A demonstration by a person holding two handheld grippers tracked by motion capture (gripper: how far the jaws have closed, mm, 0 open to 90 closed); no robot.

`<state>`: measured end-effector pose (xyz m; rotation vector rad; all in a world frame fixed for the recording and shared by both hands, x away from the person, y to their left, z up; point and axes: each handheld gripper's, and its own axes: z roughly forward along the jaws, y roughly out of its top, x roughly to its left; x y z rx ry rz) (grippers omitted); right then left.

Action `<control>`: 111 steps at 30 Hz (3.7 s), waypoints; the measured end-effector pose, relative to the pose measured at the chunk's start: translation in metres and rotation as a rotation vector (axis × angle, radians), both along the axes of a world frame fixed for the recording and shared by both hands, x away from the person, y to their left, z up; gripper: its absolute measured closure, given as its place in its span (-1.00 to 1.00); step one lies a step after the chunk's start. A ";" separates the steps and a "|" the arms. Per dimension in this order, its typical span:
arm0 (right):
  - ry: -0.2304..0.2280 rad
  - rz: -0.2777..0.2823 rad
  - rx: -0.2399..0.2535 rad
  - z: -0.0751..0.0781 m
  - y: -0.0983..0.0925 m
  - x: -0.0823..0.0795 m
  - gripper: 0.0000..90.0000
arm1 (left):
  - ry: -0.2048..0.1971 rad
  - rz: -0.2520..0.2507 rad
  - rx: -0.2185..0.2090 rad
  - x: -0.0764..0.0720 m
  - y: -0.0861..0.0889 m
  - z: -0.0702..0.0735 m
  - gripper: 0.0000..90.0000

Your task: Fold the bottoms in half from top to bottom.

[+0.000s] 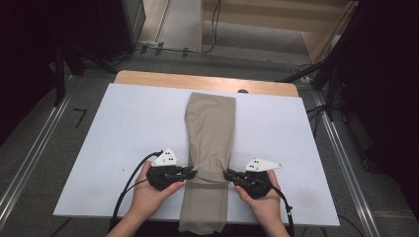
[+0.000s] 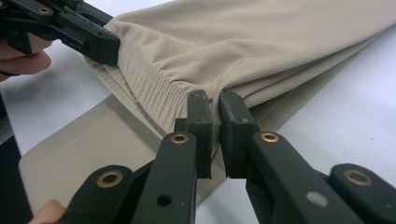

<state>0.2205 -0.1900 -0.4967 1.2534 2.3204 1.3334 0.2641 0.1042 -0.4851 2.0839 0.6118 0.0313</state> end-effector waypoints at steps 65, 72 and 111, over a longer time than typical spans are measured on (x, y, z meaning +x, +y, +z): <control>-0.005 0.133 0.001 -0.003 0.017 -0.125 0.82 | 0.080 -0.100 0.012 -0.118 0.028 -0.009 0.81; -0.011 0.123 0.039 -0.001 0.009 -0.120 -0.10 | 0.060 -0.055 -0.056 -0.112 0.039 -0.005 -0.01; -0.039 -0.007 -0.016 0.006 -0.034 0.107 -0.99 | 0.022 0.013 -0.054 0.130 0.000 0.001 -1.00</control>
